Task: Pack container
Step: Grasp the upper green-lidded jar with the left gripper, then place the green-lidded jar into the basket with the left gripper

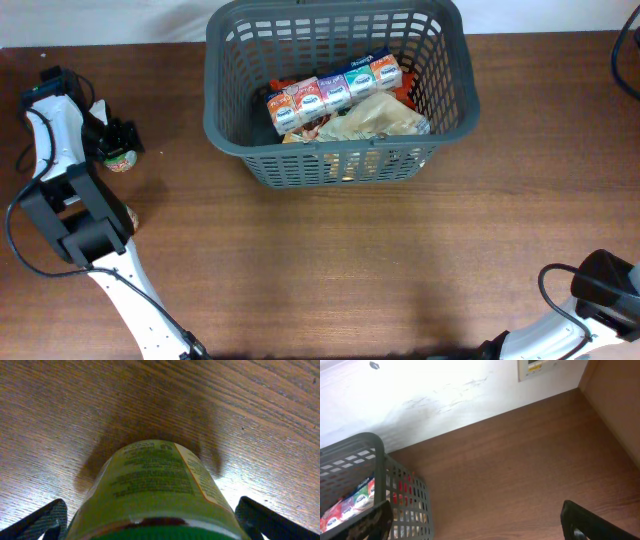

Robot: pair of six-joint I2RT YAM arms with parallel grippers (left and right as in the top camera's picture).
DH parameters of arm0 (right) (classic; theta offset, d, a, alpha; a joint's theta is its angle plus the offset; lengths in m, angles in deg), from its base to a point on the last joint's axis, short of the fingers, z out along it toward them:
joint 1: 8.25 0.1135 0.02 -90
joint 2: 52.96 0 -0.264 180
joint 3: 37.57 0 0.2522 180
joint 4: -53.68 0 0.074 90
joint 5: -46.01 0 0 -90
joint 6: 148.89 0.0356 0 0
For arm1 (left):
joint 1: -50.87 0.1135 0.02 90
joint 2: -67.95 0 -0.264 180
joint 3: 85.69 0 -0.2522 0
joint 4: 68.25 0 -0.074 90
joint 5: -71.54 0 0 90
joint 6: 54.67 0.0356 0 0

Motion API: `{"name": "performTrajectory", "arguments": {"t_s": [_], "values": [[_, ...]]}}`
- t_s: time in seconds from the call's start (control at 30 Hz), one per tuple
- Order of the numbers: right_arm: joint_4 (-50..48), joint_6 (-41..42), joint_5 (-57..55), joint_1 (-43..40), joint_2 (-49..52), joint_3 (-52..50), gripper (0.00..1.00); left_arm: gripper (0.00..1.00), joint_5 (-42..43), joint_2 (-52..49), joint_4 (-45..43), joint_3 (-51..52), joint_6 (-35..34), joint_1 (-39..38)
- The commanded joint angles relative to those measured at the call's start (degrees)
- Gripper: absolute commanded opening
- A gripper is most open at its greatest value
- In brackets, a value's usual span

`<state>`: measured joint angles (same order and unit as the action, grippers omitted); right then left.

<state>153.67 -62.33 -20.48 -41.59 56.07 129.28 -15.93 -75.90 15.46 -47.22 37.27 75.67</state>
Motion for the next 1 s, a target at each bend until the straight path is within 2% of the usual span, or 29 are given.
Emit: {"name": "performTrajectory", "arguments": {"t_s": [0.0,0.1,0.2,0.27,0.37,0.43,0.47,0.57,0.73,0.87,0.97], "values": [[-0.02,-0.11,0.70,-0.07,0.44,-0.20,0.99,0.84,0.00,-0.26,-0.42,0.13,0.70,0.50],[-0.02,-0.11,0.70,-0.07,0.44,-0.20,0.99,0.73,0.00,-0.26,-0.61,0.13,0.70,0.50],[-0.02,-0.11,0.70,-0.07,0.44,-0.20,0.99,0.55,0.00,-0.26,-0.55,0.13,0.70,0.50],[-0.02,-0.11,0.70,-0.07,0.44,-0.20,0.99,0.48,0.00,-0.26,-0.52,0.13,0.70,0.50],[-0.02,-0.11,0.70,-0.07,0.44,-0.20,0.99,0.28,0.33,-0.24,-0.17,0.11,0.70,0.50],[-0.02,-0.11,0.70,-0.07,0.44,-0.20,0.99,0.06,1.29,-0.22,0.76,-0.63,0.70,0.50],[-0.02,-0.11,0.70,-0.07,0.44,-0.20,0.99,0.02,1.31,-0.22,1.66,-1.57,0.70,0.50],[-0.02,-0.11,0.70,-0.07,0.44,-0.20,0.99,0.02,1.75,-0.11,5.42,-6.58,0.74,0.44],[-0.02,-0.11,0.70,-0.07,0.44,-0.20,0.99,0.02,4.72,0.61,15.58,-23.85,1.42,-0.24],[-0.02,-0.11,0.70,-0.07,0.44,-0.20,0.99,0.02,13.16,1.79,22.08,-40.22,1.66,-2.01],[-0.02,-0.11,0.70,-0.07,0.44,-0.20,0.99,0.02,16.65,3.15,24.46,-50.62,5.07,-5.11]]}}
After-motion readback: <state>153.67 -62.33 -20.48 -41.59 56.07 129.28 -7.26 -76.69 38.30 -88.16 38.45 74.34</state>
